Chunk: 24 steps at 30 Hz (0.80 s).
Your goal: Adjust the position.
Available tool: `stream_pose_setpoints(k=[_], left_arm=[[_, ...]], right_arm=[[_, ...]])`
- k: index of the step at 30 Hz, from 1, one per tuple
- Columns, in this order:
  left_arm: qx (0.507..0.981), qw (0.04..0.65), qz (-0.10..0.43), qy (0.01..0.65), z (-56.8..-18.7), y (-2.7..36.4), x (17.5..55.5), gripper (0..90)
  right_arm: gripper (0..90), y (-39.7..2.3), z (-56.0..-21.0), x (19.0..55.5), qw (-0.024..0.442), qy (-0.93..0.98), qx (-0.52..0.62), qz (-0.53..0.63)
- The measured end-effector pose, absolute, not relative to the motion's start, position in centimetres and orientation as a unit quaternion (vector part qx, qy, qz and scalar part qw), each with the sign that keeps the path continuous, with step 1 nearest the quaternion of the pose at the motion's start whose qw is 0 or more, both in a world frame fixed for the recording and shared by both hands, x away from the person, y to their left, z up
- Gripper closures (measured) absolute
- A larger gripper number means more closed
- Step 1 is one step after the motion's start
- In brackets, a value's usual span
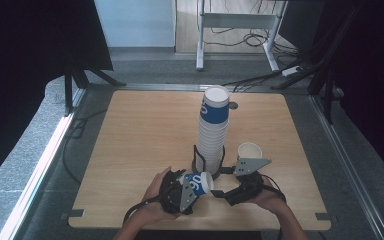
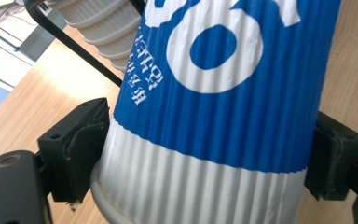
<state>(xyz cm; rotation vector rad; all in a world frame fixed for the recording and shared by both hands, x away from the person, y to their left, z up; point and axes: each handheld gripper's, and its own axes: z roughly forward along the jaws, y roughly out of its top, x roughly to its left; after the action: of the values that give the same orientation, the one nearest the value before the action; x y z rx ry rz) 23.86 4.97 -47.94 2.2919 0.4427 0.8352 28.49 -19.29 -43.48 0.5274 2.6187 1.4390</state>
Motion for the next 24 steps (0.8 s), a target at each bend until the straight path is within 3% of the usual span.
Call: stream_pose_setpoints(k=[15,24], left_arm=[[0.875,0.333,0.31,0.165,-47.4,4.8,24.4,13.3],[0.882,0.322,0.309,0.148,-47.5,4.3,24.4,13.2]], right_arm=[[18.7,-16.9,-41.2,29.1,0.096,0.924,0.106,0.355],[18.1,-14.6,-40.8,29.5,0.092,0.954,0.055,0.278]])
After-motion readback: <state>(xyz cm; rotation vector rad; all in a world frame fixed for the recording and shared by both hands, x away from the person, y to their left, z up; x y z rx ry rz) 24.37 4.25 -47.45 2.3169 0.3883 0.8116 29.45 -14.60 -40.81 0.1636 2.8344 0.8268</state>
